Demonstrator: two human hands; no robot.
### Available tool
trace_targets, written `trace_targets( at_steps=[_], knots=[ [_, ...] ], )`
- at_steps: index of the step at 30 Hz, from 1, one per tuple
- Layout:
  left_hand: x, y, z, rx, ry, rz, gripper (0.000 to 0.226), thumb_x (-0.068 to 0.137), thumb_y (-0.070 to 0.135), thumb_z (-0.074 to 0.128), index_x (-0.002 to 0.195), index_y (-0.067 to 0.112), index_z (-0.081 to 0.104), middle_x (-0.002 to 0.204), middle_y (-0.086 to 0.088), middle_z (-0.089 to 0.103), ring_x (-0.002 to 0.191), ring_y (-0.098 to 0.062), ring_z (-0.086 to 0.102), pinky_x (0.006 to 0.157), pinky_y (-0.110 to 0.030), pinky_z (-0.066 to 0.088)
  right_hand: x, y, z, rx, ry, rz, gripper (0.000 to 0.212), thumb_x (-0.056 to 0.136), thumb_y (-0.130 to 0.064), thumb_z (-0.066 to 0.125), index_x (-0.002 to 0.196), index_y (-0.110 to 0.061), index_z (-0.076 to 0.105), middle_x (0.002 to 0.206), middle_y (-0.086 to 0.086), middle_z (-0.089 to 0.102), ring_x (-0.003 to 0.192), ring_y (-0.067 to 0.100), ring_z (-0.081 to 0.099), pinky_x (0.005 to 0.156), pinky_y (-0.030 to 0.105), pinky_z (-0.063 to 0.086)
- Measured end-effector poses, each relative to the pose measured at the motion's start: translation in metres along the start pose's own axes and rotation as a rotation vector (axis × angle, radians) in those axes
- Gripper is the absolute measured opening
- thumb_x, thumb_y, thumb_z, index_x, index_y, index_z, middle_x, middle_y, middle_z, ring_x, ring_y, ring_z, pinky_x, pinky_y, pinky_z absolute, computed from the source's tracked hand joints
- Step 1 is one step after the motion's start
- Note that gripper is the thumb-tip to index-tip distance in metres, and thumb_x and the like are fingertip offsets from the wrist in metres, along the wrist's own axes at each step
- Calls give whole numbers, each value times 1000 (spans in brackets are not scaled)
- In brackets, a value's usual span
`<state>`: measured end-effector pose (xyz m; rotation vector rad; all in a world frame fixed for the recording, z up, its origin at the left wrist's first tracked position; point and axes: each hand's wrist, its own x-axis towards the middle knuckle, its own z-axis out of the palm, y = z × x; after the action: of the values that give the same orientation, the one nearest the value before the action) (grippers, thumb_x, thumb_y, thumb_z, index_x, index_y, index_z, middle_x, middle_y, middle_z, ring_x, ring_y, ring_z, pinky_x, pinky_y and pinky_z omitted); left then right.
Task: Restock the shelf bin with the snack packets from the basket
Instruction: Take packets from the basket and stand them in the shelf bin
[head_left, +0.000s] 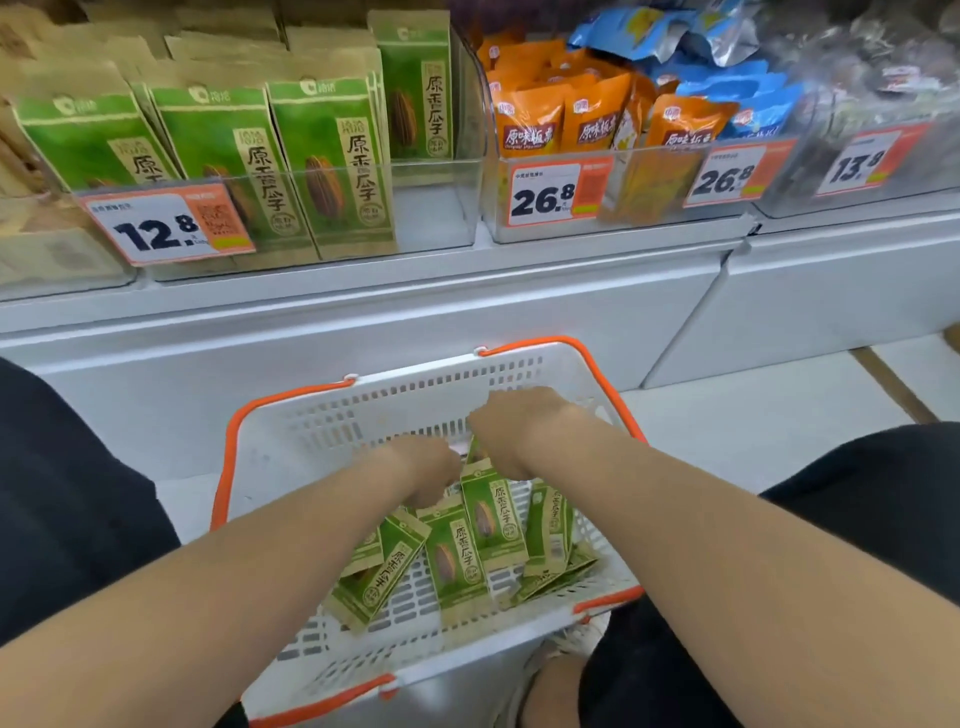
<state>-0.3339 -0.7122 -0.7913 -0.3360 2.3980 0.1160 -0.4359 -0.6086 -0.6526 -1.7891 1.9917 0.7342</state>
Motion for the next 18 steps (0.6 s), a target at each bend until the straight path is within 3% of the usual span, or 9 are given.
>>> trace_targets(
  at_steps=[4, 6, 10, 12, 16, 18],
  knots=[
    [17, -1, 48, -2, -198, 84, 53, 93, -1, 62, 144, 11, 52, 134, -12, 64, 110, -28, 64, 90, -40, 58, 16, -17, 18, -12, 10, -98, 23, 99, -10, 58, 121, -14, 62, 107, 1, 63, 93, 26, 63, 70, 38, 48],
    [17, 5, 64, 92, -224, 121, 54, 94, -1, 63, 145, 11, 49, 134, -14, 61, 120, -34, 59, 98, -46, 55, 22, -22, 22, -33, 15, -116, 20, 98, -8, 58, 117, -14, 63, 103, 0, 63, 89, 24, 63, 69, 38, 47],
    [13, 17, 79, 316, -168, 136, 53, 101, 1, 58, 151, 10, 44, 155, -18, 44, 148, -50, 33, 114, -56, 37, 32, -22, 25, -46, 19, -119, 22, 98, -7, 59, 118, -15, 64, 96, -1, 60, 87, 23, 63, 66, 37, 45],
    [11, 15, 77, 298, -124, 153, 54, 100, 0, 61, 150, 8, 45, 156, -19, 41, 149, -52, 31, 118, -58, 35, 36, -20, 22, -38, 9, -123, 24, 98, -6, 58, 120, -15, 63, 95, -1, 56, 86, 22, 62, 65, 36, 46],
    [11, 11, 73, 260, -186, 166, 37, 106, 0, 45, 142, -4, 52, 155, -22, 44, 140, -44, 46, 114, -52, 43, 41, -19, 18, -26, -12, -119, 27, 97, -6, 60, 123, -14, 61, 104, 1, 58, 86, 22, 63, 65, 35, 49],
    [7, 11, 69, 169, -129, 165, 30, 107, 7, 45, 130, -4, 62, 136, -20, 60, 126, -39, 58, 109, -49, 48, 42, -20, 15, -25, -20, -118, 28, 96, -5, 60, 123, -14, 61, 104, 2, 60, 85, 22, 63, 65, 35, 50]
  ],
)
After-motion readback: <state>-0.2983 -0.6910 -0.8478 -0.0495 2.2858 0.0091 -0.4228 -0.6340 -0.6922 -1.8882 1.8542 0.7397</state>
